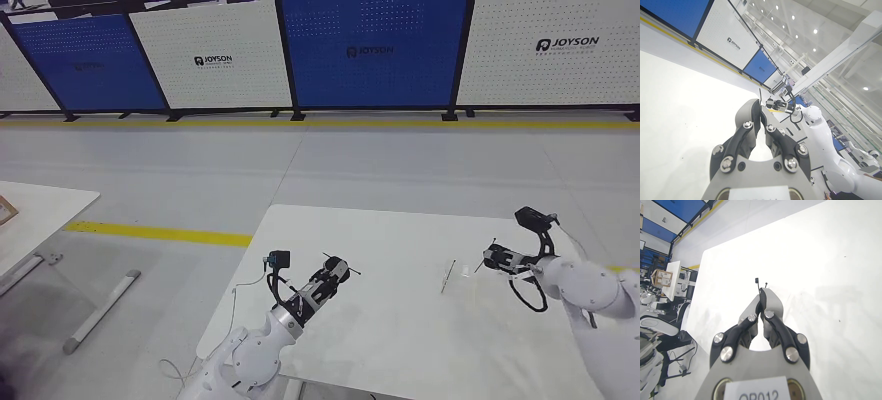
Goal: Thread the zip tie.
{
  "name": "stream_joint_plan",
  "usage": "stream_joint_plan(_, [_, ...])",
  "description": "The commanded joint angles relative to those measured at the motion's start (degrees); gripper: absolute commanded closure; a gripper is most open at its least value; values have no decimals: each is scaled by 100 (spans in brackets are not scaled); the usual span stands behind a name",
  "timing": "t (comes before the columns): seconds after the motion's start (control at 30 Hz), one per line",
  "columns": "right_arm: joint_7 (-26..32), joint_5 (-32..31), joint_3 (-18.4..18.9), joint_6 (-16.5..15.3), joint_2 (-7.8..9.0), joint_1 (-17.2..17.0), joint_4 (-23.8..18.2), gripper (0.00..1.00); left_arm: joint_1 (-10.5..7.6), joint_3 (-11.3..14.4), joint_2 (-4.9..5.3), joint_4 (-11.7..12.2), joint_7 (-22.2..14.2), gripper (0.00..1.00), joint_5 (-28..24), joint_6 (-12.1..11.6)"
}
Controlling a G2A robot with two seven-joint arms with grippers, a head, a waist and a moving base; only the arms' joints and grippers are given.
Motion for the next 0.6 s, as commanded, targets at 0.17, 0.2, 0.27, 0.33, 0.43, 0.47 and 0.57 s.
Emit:
stream_joint_plan(0.17, [-733, 640, 755, -360, 101, -879, -782, 100, 0, 0, 0, 0, 0, 100, 0, 0])
stream_joint_plan(0.2, [-801, 701, 858, -340, 116, -1055, -951, 100, 0, 0, 0, 0, 0, 100, 0, 0])
stream_joint_plan(0.27, [-934, 872, 1031, -339, 136, -1482, -1364, 100, 0, 0, 0, 0, 0, 100, 0, 0])
stream_joint_plan(0.33, [-1070, 900, 1131, -282, 149, -1785, -1655, 100, 0, 0, 0, 0, 0, 100, 0, 0])
stream_joint_plan(0.43, [-1012, 1039, 1135, -214, 150, -2002, -1869, 100, 0, 0, 0, 0, 0, 100, 0, 0])
stream_joint_plan(0.47, [-1012, 1039, 1135, -214, 150, -2002, -1869, 100, 0, 0, 0, 0, 0, 100, 0, 0])
stream_joint_plan(0.57, [-1012, 1039, 1135, -214, 150, -2002, -1869, 100, 0, 0, 0, 0, 0, 100, 0, 0])
